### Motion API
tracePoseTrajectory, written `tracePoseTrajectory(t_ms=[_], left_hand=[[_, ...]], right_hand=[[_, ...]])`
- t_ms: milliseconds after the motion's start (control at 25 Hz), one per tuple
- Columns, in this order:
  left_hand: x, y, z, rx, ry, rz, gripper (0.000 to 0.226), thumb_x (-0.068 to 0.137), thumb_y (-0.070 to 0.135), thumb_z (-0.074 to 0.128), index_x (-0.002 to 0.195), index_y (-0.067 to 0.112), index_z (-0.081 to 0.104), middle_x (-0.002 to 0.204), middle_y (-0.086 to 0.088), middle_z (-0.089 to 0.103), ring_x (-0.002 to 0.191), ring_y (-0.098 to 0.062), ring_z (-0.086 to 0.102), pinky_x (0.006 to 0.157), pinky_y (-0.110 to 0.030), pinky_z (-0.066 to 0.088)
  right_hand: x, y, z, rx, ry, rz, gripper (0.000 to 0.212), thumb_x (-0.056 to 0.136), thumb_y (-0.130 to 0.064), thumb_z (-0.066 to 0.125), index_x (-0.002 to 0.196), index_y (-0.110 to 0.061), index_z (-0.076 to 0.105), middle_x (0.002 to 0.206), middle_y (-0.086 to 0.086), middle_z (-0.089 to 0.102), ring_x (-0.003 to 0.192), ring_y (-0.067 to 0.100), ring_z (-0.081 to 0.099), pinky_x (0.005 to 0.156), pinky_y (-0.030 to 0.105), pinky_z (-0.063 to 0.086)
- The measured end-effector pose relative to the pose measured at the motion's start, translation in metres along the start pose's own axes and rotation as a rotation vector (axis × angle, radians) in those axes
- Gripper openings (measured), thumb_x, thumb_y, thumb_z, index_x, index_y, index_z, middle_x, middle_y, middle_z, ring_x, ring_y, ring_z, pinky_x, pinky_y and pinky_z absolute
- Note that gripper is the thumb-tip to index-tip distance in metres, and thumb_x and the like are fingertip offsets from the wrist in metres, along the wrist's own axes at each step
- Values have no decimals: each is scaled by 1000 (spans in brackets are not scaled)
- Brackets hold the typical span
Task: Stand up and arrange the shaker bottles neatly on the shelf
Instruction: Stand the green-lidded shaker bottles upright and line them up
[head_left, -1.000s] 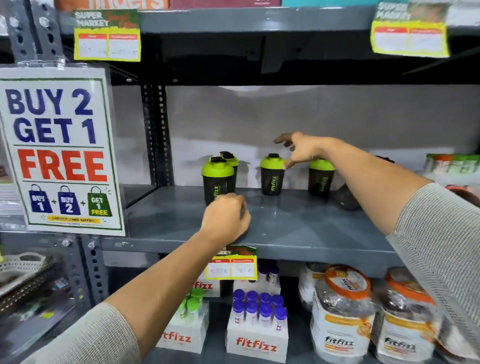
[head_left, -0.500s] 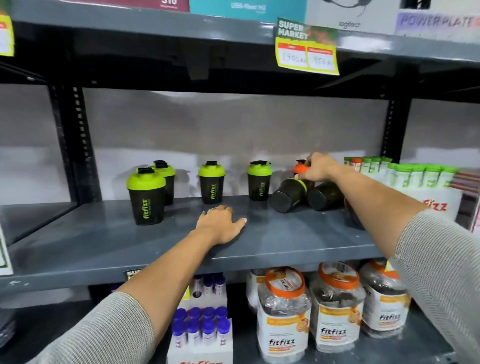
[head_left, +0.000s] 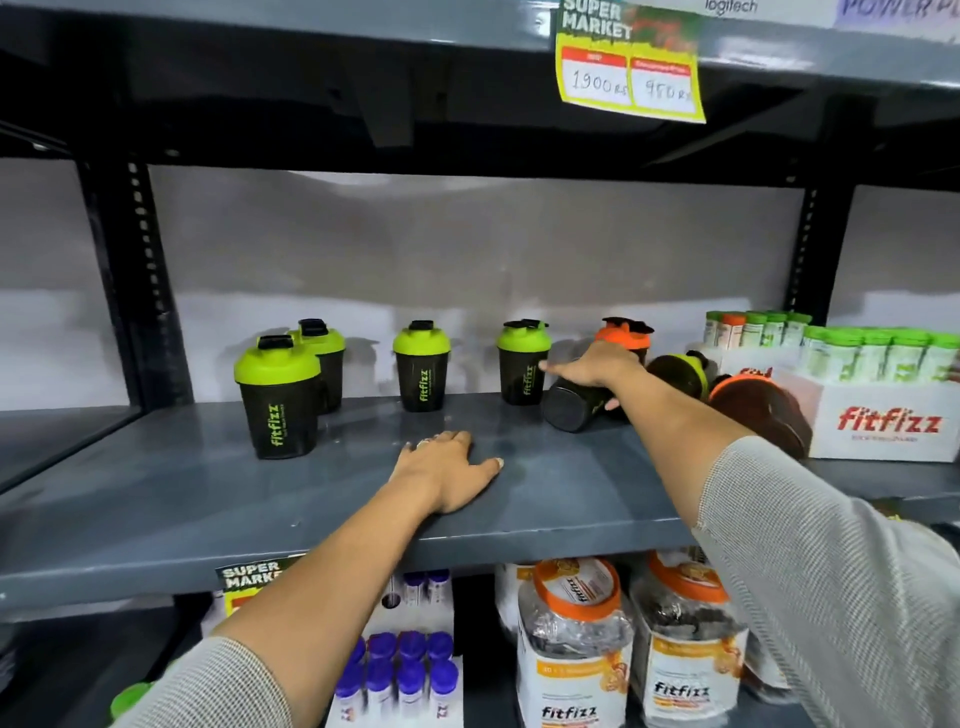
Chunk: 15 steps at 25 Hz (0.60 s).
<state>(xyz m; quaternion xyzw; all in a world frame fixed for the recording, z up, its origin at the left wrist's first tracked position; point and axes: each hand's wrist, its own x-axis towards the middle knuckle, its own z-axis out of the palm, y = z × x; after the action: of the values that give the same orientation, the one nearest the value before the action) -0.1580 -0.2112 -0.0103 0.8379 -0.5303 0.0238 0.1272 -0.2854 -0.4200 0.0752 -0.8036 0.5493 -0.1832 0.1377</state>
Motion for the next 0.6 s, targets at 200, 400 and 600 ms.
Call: tracePoseTrajectory(t_ms=[200, 400, 600], left_hand=[[1, 0, 1, -13, 3, -3, 71, 89, 65, 37, 142, 18, 45, 150, -8, 44, 135, -30, 43, 112, -46, 30], [-4, 2, -2, -51, 42, -15, 68, 88, 63, 43, 137, 17, 49, 143, -8, 49, 130, -31, 47, 108, -46, 35], [-19, -5, -13, -189, 239, -26, 53, 86, 41, 58, 134, 18, 51, 137, -6, 55, 125, -30, 51, 99, -42, 44]], right_hand=[[14, -4, 21, 194, -24, 72, 102, 55, -57, 81, 137, -7, 50, 130, 16, 52, 90, 39, 65, 50, 49, 60], [9, 0, 25, 298, 101, 46, 109, 54, -53, 82, 140, -6, 36, 136, 17, 42, 119, 42, 50, 62, 52, 61], [-27, -20, 39, 525, 268, -75, 109, 56, -53, 80, 142, -2, 36, 142, 15, 39, 129, 36, 45, 105, 43, 44]])
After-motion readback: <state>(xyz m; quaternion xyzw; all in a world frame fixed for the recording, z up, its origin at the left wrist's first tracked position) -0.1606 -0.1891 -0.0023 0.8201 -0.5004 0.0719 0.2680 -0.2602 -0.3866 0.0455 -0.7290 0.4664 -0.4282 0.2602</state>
